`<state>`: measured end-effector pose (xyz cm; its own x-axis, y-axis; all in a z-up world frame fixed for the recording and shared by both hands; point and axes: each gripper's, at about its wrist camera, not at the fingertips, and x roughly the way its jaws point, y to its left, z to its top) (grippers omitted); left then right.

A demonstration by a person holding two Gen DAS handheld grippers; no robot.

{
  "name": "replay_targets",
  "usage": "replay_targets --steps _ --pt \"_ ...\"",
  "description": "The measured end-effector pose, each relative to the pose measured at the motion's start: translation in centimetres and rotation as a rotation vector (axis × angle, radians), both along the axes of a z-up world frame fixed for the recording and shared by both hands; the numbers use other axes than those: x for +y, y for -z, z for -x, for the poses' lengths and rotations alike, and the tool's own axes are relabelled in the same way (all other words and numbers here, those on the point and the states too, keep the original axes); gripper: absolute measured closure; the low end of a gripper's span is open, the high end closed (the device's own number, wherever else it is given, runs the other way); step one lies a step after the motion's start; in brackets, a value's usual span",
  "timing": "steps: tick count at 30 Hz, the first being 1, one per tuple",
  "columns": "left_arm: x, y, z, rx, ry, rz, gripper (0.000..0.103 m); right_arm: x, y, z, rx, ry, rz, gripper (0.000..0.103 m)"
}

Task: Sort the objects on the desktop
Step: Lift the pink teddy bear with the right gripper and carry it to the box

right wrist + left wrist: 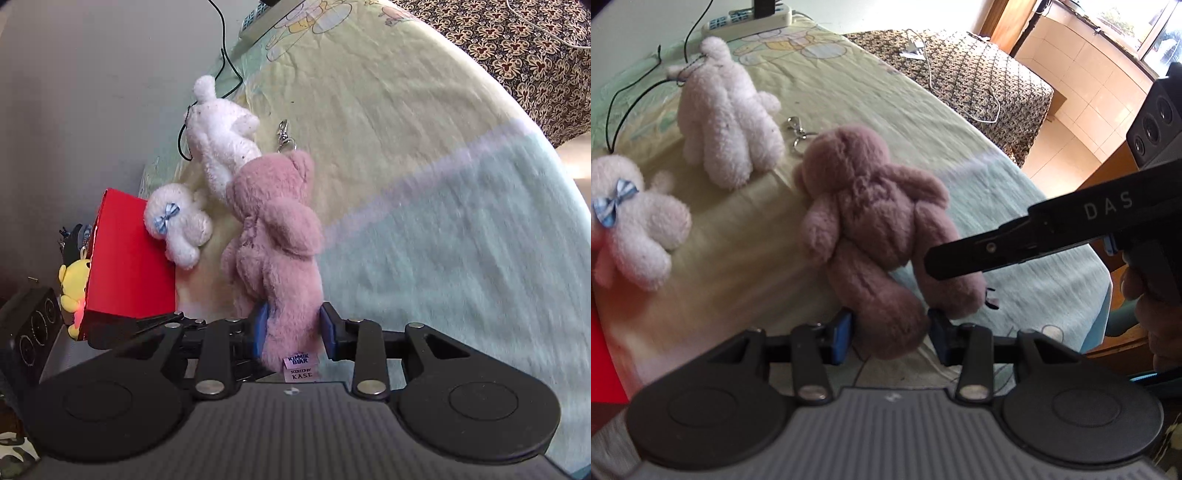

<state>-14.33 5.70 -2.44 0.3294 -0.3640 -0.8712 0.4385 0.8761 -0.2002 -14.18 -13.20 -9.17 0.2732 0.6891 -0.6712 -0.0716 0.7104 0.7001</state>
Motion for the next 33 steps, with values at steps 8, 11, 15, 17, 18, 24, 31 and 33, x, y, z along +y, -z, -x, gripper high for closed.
replay_targets --steps 8,11,15,17,18,24,31,33 --pt "0.2 -0.3 -1.8 -0.076 -0.079 0.013 0.030 -0.9 -0.3 -1.5 -0.055 0.112 -0.010 0.038" --pt "-0.1 0.5 -2.7 -0.049 -0.083 0.031 0.030 -0.3 0.2 -2.8 -0.071 0.121 -0.001 0.038" --pt "-0.1 0.7 -3.2 -0.031 -0.095 0.057 0.032 1.0 0.7 -4.0 -0.049 0.106 -0.028 0.037" --pt "0.2 0.6 -3.0 -0.027 -0.102 0.062 0.033 1.7 0.5 -4.0 -0.053 0.072 -0.019 0.040" --pt "0.4 0.6 -2.9 -0.025 -0.106 0.065 0.034 2.1 0.2 -3.7 -0.070 0.057 -0.007 0.043" --pt "1.5 -0.1 -1.3 -0.047 -0.100 0.077 0.036 3.0 -0.7 -2.8 -0.112 -0.007 0.036 0.056" --pt "3.4 -2.8 0.3 -0.121 -0.056 0.124 0.036 3.5 -2.8 -0.9 -0.131 0.036 0.000 0.057" --pt "4.5 -4.1 0.7 -0.153 -0.053 0.154 0.036 3.7 -3.7 -0.2 -0.148 0.056 -0.018 0.057"
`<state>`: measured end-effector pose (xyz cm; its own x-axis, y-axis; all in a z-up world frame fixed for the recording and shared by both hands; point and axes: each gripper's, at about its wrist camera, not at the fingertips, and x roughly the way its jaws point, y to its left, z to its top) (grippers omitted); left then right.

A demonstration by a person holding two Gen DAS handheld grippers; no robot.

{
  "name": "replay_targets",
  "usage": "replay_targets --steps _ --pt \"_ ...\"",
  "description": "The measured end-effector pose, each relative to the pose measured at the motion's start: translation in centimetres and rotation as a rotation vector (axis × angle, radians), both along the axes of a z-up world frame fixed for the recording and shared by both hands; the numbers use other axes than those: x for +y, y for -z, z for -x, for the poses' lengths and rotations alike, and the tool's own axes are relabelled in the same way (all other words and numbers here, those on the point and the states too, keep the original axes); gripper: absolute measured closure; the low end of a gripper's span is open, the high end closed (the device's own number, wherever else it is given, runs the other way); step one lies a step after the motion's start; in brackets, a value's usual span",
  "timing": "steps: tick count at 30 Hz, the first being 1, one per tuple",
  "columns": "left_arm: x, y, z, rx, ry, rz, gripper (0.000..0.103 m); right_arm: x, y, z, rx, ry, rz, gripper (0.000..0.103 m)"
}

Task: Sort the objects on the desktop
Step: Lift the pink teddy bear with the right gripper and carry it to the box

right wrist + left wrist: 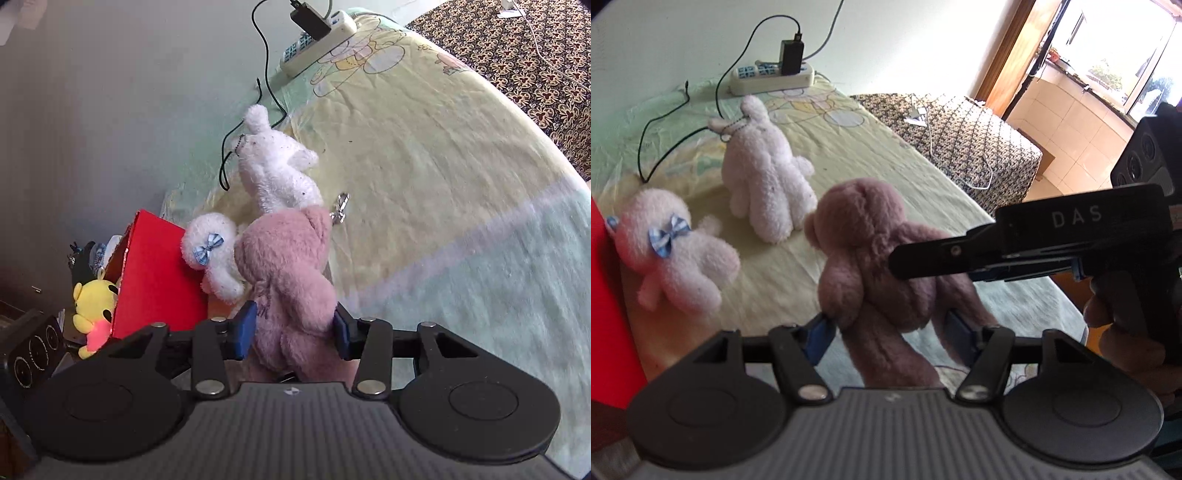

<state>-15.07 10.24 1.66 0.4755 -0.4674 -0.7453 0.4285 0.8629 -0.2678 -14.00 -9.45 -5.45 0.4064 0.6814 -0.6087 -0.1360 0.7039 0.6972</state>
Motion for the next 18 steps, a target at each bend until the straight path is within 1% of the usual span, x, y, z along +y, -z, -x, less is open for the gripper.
replay_targets --steps 3,8,14,18 --pt "2.0 -2.4 0.9 -0.061 -0.013 0.045 0.036 0.7 -1.7 1.2 -0.038 0.033 -0.039 0.058" --pt "5.8 -6.0 2.0 -0.166 -0.062 0.072 0.036 3.6 -4.8 2.6 -0.128 0.036 -0.100 0.058" --pt "12.1 -8.9 3.6 -0.260 -0.149 0.107 0.036 8.8 -7.9 3.0 -0.229 -0.029 -0.154 0.058" --pt "15.9 -10.1 4.7 -0.324 -0.216 0.091 0.035 12.6 -9.1 2.8 -0.265 -0.077 -0.186 0.058"
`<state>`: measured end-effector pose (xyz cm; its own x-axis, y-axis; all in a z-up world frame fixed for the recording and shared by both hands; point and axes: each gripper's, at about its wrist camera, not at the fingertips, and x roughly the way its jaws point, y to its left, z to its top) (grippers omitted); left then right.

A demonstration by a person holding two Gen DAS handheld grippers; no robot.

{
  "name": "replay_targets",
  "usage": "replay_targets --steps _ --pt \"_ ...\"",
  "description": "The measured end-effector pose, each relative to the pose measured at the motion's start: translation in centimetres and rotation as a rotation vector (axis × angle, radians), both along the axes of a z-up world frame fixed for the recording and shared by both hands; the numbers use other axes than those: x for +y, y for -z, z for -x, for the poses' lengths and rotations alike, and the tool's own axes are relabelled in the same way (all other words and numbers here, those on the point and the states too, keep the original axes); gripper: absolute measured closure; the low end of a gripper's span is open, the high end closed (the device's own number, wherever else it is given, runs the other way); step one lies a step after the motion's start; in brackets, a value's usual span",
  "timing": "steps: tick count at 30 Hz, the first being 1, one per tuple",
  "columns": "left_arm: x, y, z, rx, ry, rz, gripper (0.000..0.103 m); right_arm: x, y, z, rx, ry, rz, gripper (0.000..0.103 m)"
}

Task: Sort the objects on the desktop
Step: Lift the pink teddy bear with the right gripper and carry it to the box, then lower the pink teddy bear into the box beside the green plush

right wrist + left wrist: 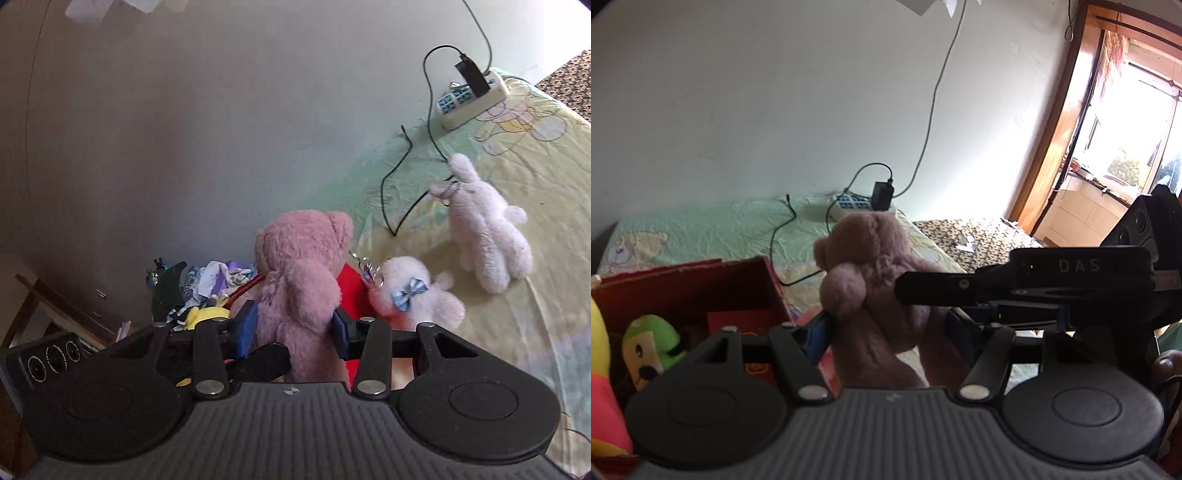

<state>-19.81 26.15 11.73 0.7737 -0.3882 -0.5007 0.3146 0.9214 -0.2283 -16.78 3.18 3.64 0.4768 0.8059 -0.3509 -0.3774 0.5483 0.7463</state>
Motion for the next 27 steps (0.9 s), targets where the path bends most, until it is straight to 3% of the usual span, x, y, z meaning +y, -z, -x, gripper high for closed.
replay_targets --steps 5,12,27 --pt "4.7 -0.5 1.0 -0.031 -0.099 0.004 0.035 5.3 -0.8 0.0 -0.047 -0.072 -0.018 0.058" --pt "8.8 0.8 0.6 -0.002 -0.176 -0.002 0.035 11.2 -0.1 -0.9 -0.050 -0.150 -0.010 0.058" --pt "9.6 6.4 -4.1 0.148 -0.093 0.022 0.033 12.8 3.2 -2.4 -0.030 -0.056 0.196 0.057"
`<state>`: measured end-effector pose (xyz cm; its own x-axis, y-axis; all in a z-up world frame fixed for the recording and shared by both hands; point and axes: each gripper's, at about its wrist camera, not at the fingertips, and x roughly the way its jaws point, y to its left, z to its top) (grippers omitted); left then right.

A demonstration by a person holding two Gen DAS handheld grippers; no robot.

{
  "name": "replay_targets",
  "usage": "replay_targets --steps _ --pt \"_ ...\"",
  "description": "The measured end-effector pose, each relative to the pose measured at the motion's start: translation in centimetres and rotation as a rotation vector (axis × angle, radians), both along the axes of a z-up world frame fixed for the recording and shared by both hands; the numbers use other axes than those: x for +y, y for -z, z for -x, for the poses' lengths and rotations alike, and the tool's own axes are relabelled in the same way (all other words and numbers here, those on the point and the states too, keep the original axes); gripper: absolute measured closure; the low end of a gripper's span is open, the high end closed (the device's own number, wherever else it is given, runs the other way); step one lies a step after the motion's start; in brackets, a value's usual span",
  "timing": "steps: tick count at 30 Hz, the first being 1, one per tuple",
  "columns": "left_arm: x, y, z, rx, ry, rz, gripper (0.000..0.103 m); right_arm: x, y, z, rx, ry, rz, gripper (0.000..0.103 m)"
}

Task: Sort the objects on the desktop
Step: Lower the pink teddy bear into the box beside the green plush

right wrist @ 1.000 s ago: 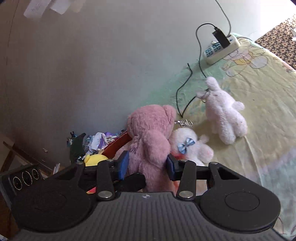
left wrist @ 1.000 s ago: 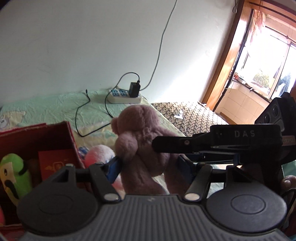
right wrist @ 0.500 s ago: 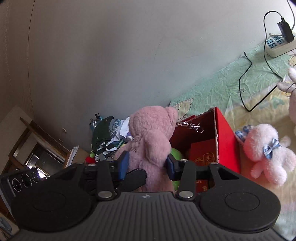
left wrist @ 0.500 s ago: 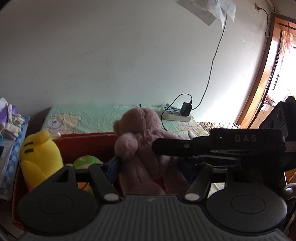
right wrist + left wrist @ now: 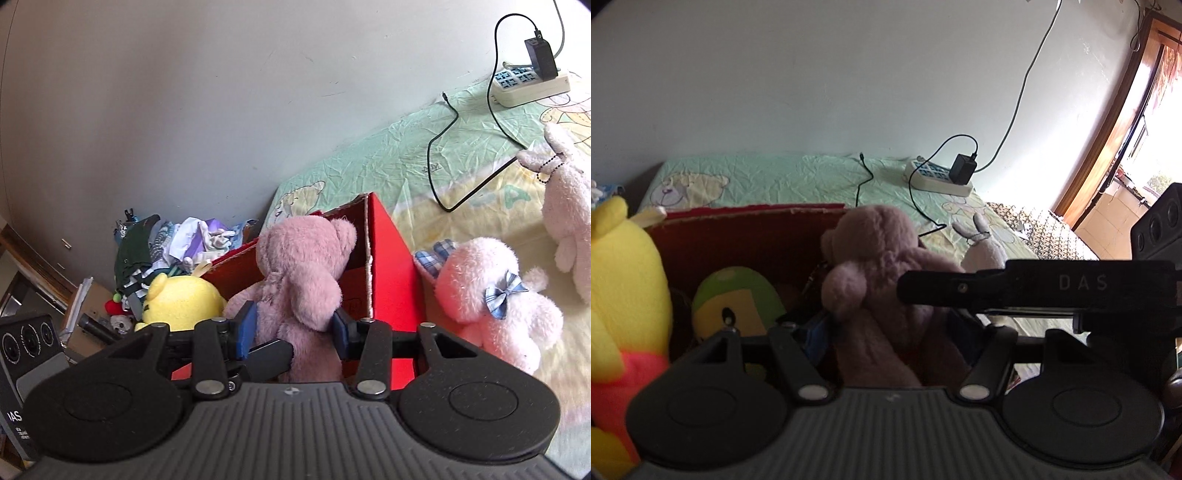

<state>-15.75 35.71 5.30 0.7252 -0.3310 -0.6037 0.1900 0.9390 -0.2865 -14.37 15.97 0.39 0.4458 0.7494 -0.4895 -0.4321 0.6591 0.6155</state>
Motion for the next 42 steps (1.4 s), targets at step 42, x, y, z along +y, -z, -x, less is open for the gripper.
replay_targets --steps 42 --pt "2.8 2.2 2.1 0.093 -0.077 -0.065 0.033 -1.8 0.5 2.5 -0.011 0.052 -0.024 0.063"
